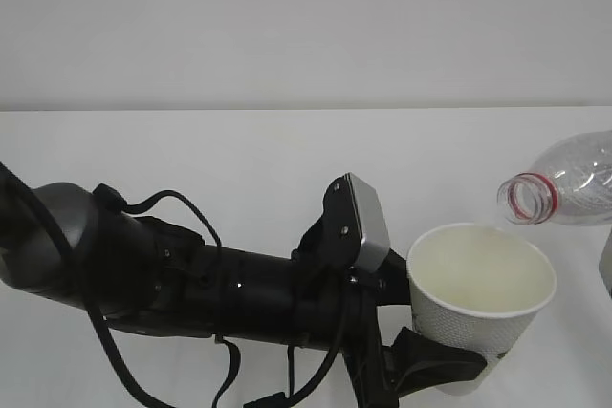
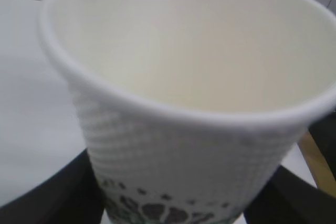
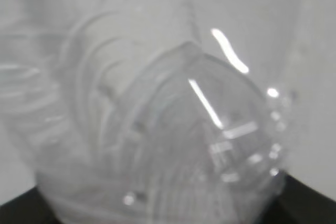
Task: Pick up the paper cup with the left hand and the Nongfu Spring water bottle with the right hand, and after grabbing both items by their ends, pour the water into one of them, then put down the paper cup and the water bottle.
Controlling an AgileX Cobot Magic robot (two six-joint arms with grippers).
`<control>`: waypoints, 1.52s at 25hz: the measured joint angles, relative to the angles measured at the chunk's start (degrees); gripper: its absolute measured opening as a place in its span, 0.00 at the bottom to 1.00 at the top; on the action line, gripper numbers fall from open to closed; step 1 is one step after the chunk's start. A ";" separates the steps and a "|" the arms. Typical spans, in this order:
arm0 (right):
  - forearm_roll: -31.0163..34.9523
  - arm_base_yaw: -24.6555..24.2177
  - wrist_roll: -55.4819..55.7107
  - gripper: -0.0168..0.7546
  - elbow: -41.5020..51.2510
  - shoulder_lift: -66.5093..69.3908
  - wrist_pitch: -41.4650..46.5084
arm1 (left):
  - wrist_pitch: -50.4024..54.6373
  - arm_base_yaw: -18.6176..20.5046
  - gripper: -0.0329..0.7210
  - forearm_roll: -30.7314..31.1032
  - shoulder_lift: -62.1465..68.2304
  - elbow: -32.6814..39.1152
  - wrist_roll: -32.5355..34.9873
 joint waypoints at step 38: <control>0.00 0.00 -4.93 0.65 0.00 0.00 -0.14 | -0.48 0.00 0.73 0.00 0.00 0.00 0.00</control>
